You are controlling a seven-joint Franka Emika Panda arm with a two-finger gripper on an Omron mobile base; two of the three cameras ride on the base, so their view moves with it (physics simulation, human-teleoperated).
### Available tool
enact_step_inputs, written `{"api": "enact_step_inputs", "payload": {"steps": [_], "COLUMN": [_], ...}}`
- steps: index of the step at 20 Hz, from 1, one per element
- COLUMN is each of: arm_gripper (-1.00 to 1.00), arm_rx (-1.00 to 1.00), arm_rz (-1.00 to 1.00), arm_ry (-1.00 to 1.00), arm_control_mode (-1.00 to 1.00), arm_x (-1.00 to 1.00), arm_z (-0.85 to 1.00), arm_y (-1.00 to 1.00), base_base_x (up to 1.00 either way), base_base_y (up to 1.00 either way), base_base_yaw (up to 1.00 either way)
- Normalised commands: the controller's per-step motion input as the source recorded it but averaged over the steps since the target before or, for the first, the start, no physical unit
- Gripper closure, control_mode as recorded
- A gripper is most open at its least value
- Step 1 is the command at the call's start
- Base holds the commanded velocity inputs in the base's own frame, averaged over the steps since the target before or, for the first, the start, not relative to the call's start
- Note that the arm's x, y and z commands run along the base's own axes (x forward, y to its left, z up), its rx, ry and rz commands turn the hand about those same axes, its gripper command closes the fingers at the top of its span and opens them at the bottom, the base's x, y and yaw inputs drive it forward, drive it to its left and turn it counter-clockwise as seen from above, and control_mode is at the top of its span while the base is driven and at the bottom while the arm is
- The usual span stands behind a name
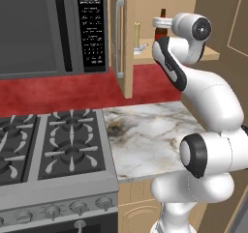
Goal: Get the candle and the beer from the cabinet and move them to the dining counter.
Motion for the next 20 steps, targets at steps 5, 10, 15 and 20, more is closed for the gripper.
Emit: {"api": "enact_step_inputs", "payload": {"steps": [5,10,15,20], "arm_gripper": [-1.0,-1.0,-1.0,-1.0], "arm_rx": [0.0,0.0,0.0,0.0], "arm_rz": [0.0,0.0,0.0,0.0], "arm_ry": [0.0,0.0,0.0,0.0], "arm_control_mode": [-1.0,-1.0,-1.0,-1.0], "arm_x": [0.07,0.1,0.19,0.21], "arm_z": [0.0,0.0,0.0,0.0], "arm_y": [-0.04,0.0,0.0,0.0], "base_base_x": [0.0,0.0,0.0,0.0], "base_base_y": [0.0,0.0,0.0,0.0], "base_base_yaw": [0.0,0.0,0.0,0.0]}}
